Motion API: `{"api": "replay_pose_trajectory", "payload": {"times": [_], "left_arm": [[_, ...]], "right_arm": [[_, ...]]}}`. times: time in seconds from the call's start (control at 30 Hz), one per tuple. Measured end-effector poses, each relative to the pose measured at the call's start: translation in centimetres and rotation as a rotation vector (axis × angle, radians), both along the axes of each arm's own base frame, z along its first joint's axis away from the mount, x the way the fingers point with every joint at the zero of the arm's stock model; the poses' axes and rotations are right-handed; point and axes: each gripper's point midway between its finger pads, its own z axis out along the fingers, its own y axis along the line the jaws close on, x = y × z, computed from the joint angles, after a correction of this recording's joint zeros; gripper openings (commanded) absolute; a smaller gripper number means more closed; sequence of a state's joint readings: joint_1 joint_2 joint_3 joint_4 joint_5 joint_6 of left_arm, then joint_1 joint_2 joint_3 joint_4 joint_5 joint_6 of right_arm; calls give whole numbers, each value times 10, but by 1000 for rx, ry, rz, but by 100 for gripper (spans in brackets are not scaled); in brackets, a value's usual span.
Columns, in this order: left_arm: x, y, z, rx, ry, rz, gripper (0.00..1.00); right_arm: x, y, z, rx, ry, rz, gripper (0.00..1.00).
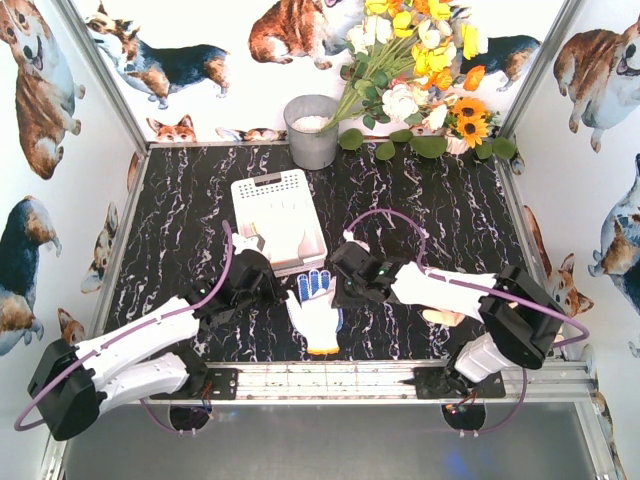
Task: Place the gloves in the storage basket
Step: Pair the glove with the glove.
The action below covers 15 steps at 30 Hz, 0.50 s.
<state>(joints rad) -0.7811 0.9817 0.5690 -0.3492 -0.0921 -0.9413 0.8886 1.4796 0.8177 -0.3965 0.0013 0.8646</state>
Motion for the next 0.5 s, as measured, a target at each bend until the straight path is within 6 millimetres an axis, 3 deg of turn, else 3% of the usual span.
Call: {"api": "replay_pose_trajectory", "payload": {"times": [0.5], "left_arm": [[-4,15,-39,82,66,24,0]], "right_arm": [[8,8,-1,-10,-13,24,0]]}}
